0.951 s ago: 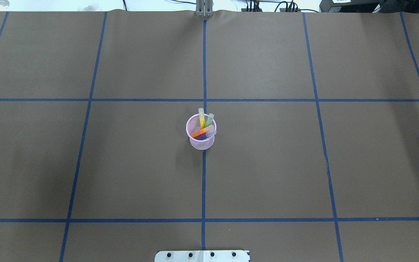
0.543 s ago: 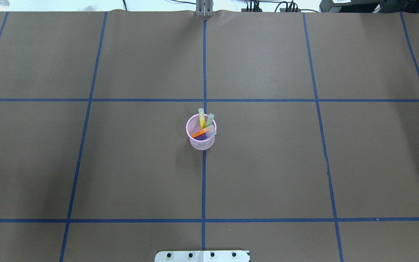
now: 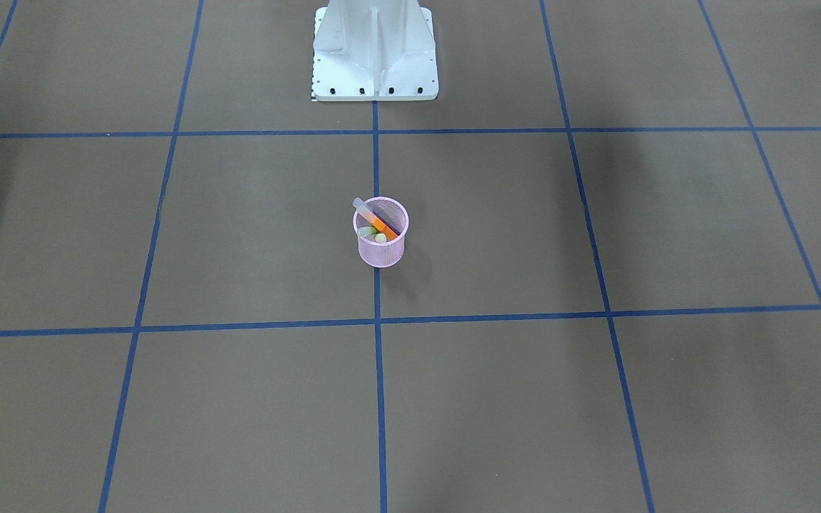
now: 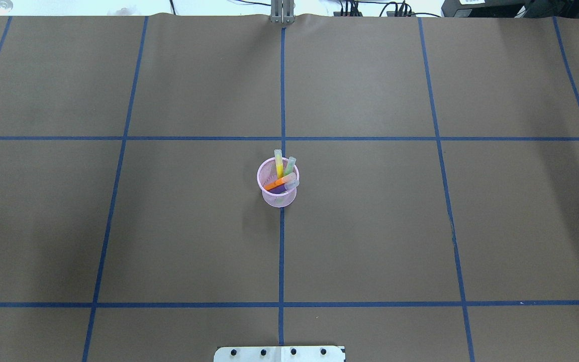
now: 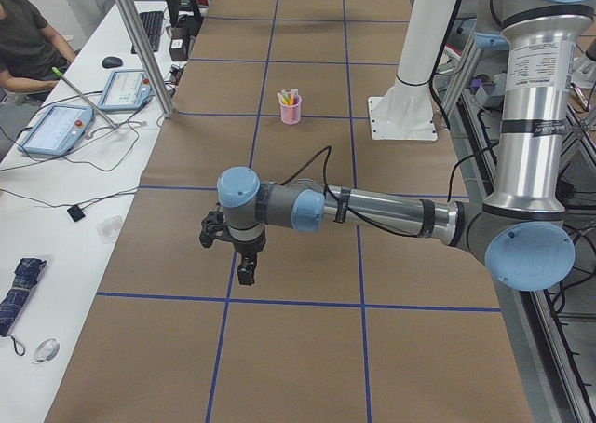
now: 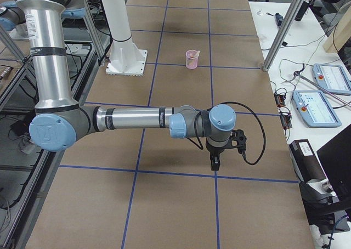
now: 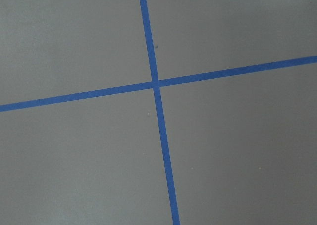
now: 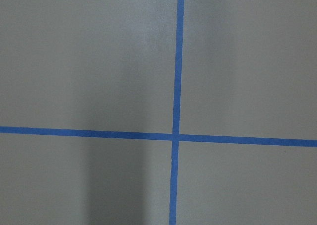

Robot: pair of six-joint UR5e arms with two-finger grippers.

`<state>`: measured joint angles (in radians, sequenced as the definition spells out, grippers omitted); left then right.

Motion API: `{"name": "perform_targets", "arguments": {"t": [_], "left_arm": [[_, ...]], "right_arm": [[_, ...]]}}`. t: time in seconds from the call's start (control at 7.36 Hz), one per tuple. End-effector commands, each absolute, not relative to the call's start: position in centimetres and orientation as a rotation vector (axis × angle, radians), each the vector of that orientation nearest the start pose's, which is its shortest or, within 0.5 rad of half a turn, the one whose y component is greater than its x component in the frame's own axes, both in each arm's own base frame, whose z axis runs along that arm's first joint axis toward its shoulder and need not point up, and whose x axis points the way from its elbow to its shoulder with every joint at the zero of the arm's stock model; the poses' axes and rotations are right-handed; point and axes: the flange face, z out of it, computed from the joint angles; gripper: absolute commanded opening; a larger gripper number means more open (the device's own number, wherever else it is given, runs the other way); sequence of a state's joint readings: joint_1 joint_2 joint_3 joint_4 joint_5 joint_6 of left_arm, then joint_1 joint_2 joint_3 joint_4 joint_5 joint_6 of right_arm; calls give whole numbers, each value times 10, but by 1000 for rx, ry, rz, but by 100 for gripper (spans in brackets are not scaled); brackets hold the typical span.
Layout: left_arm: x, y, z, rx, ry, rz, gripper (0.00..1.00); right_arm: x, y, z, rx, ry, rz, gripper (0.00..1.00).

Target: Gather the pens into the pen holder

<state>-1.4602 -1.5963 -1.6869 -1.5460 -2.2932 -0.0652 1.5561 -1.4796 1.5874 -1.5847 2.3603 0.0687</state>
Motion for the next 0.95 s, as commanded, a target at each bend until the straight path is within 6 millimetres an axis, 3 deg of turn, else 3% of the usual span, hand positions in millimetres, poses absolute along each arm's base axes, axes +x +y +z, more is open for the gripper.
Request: {"name": "perform_targets", "arguments": {"t": [0.0, 0.27, 0.54, 0.82], "left_arm": [[-28, -516, 591, 38, 731, 45, 100], [-63, -502, 597, 57, 798, -23, 100], [-64, -503, 584, 90, 808, -8, 100], [-64, -503, 585, 118, 796, 49, 100]], "right_arm": [[55, -524, 590, 36, -781, 27, 100], [54, -524, 594, 26, -780, 28, 100], [53, -523, 598, 11, -784, 35, 100], [53, -523, 605, 12, -779, 25, 100]]}}
